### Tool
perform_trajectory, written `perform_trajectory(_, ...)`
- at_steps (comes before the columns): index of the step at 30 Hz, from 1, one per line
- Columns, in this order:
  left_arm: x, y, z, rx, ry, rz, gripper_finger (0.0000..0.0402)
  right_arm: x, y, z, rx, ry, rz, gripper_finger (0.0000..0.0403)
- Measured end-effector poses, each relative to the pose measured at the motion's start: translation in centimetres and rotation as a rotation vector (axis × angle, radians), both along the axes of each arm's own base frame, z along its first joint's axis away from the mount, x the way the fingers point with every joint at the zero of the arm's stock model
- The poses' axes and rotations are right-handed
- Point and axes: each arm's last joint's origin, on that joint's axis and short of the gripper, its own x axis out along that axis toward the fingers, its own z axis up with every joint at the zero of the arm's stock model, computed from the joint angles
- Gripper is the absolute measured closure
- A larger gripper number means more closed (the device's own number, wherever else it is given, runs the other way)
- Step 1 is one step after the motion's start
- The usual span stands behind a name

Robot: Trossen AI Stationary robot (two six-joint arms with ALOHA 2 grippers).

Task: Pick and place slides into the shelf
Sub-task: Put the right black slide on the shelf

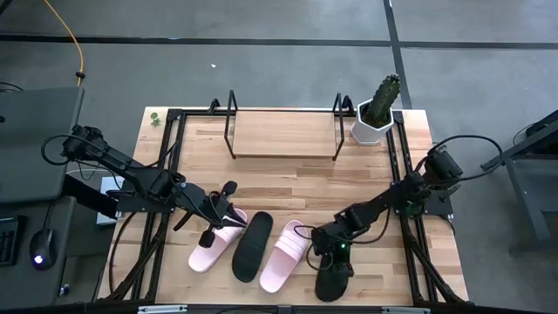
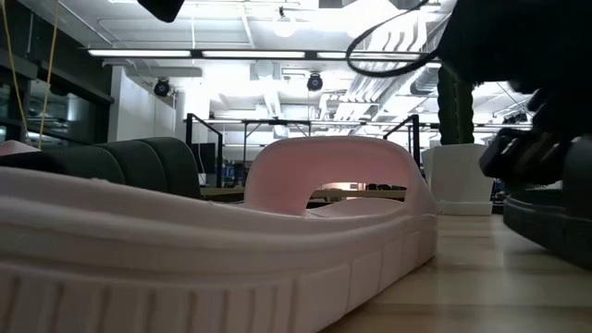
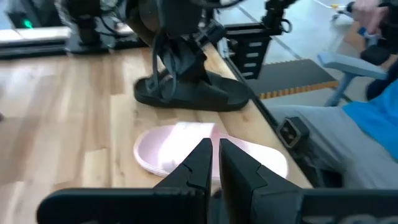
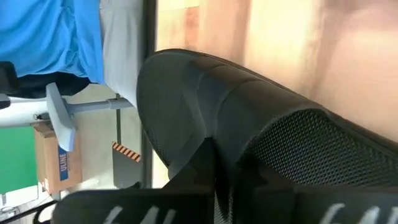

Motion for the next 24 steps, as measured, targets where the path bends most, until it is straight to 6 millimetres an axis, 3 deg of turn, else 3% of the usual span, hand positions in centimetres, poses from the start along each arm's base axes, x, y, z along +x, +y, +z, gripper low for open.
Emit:
perform_trajectory(8, 0.0, 0.2, 0.2, 0.051, -0.024, 0.046, 0.0383, -0.2, -2.6, 1.3, -0.075, -0.007, -0.031, 0.0402)
perform_trajectory(15, 0.2, 0.1, 0.7, 0.113, -0.09, 0.014, 0.0383, -0.6, -4.2, 4.3, -0.239, -0.009, -0.031, 0.0402)
perform_trajectory(24, 0.3, 0.1, 0.9, 0.136, -0.122, 0.003, 0.0383, 0.2, -5.6, 8.2, -0.386, -0.04, 0.02, 0.0403)
